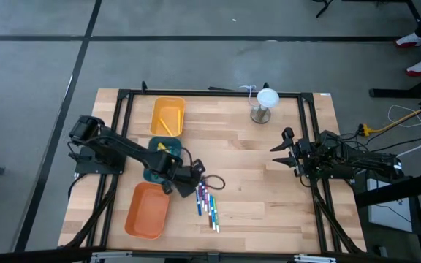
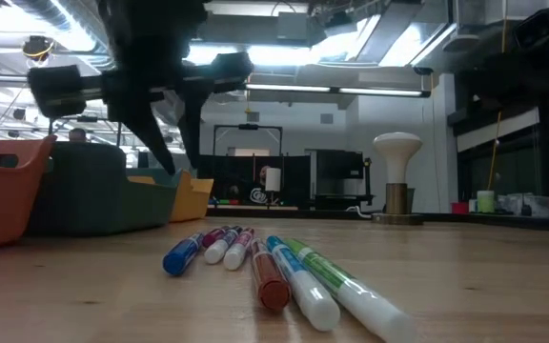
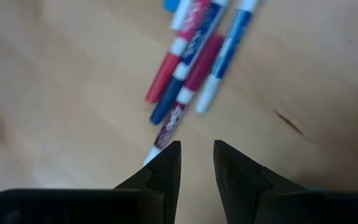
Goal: Pick & Place Markers
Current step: Put the left blue marker pen into the orange bin
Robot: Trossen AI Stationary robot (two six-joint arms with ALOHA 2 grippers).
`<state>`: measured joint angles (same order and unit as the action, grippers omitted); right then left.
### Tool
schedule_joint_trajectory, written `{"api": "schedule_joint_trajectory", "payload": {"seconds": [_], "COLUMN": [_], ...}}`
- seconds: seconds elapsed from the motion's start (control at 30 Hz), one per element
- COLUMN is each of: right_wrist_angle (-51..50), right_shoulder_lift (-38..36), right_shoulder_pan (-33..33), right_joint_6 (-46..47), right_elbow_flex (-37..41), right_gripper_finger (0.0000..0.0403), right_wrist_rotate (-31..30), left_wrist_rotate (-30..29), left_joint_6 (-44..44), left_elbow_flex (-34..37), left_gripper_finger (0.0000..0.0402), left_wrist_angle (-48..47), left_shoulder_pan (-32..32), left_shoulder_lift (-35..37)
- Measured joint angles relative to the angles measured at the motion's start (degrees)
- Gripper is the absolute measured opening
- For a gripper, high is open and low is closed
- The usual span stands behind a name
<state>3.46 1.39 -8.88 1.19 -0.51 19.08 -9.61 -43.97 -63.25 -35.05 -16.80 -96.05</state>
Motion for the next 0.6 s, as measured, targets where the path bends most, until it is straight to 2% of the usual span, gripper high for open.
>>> {"api": "schedule_joint_trajectory", "payload": {"seconds": [0.2, 0.6], "right_wrist_angle": [0.01, -0.01], "right_shoulder_lift": [0.0, 0.0], "right_shoulder_pan": [0.0, 0.01], "right_joint_6": [0.0, 0.02], "right_elbow_flex": [0.0, 0.0], "right_gripper_finger": [0.017, 0.017], "right_wrist_rotate": [0.01, -0.01], "left_wrist_rotate": [-1.05, 0.22], "left_joint_6": [-5.95, -11.27], "left_elbow_flex": [-5.12, -13.27], "left_gripper_finger": [0.009, 0.009], "left_wrist_angle": [-3.02, -4.25], "left_shoulder_pan": [-2.94, -6.14], "left_shoulder_lift": [-5.11, -12.33]}}
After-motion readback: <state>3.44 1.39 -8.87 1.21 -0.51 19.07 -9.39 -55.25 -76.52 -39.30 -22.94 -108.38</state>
